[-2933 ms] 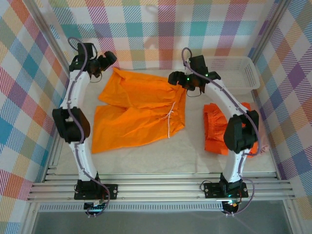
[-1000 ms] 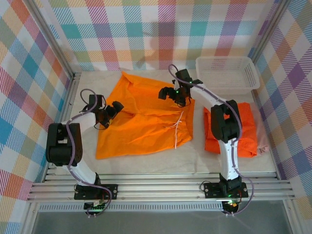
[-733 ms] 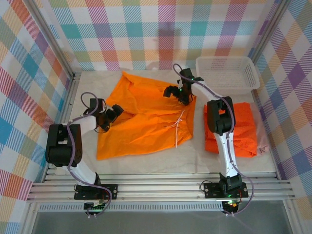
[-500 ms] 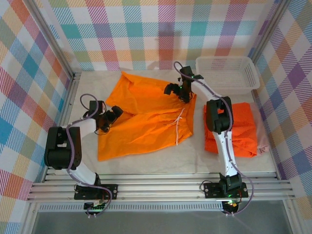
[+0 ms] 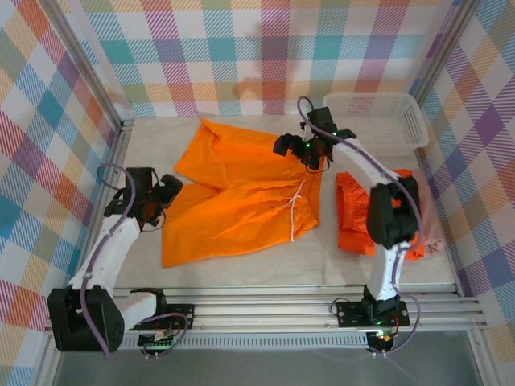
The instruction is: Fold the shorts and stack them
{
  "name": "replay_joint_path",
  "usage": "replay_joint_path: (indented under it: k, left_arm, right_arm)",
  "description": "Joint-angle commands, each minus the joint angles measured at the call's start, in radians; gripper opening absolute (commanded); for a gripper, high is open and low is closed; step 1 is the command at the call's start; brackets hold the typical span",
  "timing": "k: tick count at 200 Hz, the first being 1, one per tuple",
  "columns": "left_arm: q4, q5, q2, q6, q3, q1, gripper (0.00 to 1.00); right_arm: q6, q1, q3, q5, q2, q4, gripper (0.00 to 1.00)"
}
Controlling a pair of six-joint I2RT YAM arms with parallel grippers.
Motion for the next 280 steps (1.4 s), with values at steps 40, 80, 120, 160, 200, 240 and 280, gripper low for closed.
replay_joint_path:
  k: [40,80,120,160,200,240,280]
  left_arm:
    - [-0.345,-0.14,-0.128,-0.247,-0.18,-0.051,0.99]
    - [-0.414,-0.173,-0.131,-0.298,-0.22,-0.074,0.92]
    - [-0.364,-0.143,-0.054,-0.314,-0.248,-0.094,0.87]
    - [-0.281,-0.126,0.048,-0.295,-0.256,-0.113,0.77]
    - [-0.219,-0.119,0.11,-0.302,-0.278,-0.125,0.68]
    - [-0.185,-0.125,0.154,-0.297,-0.28,-0.129,0.64]
    - [-0.16,-0.136,0.167,-0.293,-0.274,-0.131,0.49]
  right_arm:
    - [0.0,0.004,-0.414,0.097,-0.339,0.093,0.97]
    - [0.023,0.005,-0.592,0.101,-0.432,0.09,0.94]
    - [0.086,0.004,-0.69,0.132,-0.454,0.091,0.88]
    - [0.106,0.007,-0.726,0.135,-0.423,0.087,0.8]
    - [0.12,0.027,-0.734,0.138,-0.385,0.096,0.74]
    - [0.146,0.055,-0.733,0.155,-0.344,0.1,0.71]
    - [0.215,0.086,-0.736,0.158,-0.292,0.134,0.67]
